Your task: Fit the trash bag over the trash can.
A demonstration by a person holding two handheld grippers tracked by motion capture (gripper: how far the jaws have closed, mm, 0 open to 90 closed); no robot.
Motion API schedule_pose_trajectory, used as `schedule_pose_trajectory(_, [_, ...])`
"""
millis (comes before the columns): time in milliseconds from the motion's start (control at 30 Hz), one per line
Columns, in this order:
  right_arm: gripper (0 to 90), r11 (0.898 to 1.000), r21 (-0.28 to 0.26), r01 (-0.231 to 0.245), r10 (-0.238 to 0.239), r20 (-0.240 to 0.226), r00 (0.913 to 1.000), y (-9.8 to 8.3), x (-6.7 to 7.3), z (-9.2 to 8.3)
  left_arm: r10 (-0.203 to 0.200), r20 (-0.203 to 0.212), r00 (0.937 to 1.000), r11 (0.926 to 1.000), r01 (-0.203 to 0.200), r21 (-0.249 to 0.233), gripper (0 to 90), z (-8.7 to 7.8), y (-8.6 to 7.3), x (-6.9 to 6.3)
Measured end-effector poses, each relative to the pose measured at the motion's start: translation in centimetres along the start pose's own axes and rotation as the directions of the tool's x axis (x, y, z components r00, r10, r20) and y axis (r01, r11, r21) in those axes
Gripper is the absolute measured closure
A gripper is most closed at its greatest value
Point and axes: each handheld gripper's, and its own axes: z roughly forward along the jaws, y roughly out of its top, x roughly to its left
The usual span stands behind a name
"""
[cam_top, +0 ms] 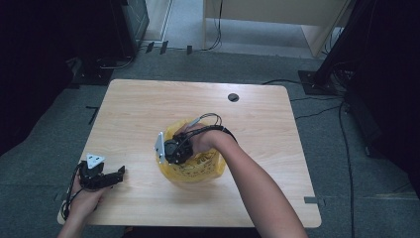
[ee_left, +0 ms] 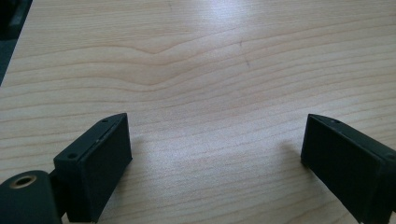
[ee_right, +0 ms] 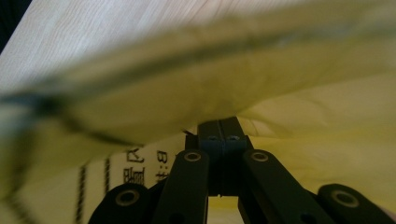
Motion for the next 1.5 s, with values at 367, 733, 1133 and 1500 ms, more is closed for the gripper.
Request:
schedule_pose_trajectory(367, [90.0, 0.996, -0.023, -0.084, 0.080, -0.138, 0.9871, -0.4, -1.0, 1.7, 0.000, -0.001, 1.0000, 1.0000, 0.000, 0.001, 8.1, 0.0, 0.0, 0.0])
schedule_pose_trajectory(733, [90.0, 0.991, -0.027, -0.134, 0.127, -0.169, 0.9774, -0.9, -1.4, 3.2, -0.001, -0.001, 1.0000, 1.0000, 0.001, 0.000, 8.3, 0.0, 0.0, 0.0])
schedule_pose_trajectory(1133, [90.0, 0.996, -0.052, -0.071, 0.064, -0.135, 0.9887, 0.2, -1.0, 0.2, 0.001, -0.001, 1.0000, 1.0000, -0.001, 0.000, 8.3, 0.0, 0.0, 0.0])
schedule_pose_trajectory(1500, [90.0, 0.999, -0.016, 0.040, -0.042, -0.162, 0.9858, 0.9, 1.5, -4.1, 0.001, 0.000, 1.0000, 1.0000, -0.001, 0.002, 8.3, 0.0, 0.0, 0.0])
